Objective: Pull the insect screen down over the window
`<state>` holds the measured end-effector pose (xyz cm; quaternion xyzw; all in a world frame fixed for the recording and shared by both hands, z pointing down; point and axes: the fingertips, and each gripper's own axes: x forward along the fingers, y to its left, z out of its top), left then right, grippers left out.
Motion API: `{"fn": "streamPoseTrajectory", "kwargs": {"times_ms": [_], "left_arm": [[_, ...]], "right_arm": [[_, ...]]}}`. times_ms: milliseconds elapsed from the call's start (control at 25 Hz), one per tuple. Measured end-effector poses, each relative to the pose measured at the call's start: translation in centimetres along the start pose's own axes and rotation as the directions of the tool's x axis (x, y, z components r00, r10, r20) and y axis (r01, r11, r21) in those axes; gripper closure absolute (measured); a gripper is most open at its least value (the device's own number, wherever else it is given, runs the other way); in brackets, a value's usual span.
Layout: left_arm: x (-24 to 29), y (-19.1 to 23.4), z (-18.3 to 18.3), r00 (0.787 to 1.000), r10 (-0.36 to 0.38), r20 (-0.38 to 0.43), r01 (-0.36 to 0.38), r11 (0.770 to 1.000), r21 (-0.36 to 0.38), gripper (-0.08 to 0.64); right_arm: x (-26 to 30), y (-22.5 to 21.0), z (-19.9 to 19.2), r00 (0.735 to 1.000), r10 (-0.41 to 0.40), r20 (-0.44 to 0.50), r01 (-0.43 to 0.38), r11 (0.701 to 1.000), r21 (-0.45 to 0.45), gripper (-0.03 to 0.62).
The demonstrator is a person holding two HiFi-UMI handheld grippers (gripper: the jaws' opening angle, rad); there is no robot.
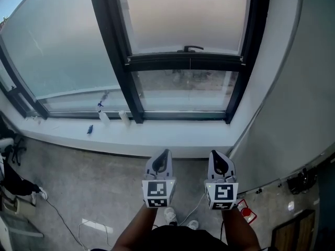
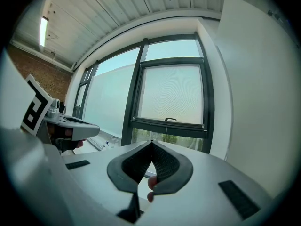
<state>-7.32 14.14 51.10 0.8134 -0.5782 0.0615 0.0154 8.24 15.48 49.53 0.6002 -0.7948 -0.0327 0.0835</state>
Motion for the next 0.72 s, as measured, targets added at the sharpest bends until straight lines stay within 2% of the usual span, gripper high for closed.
{"fn": "streamPoseTrajectory", "kwargs": {"times_ms": [720], "left_arm": [[-0.9,-1.3,-0.5,1.000,-0.008,-0.018,0.008,1.000,0.026,0.557]], "right_arm": [[-0.7,0.0,0.0,1.000,0.018,0.003,-0.018,1.000,-0.009,0.589]]}}
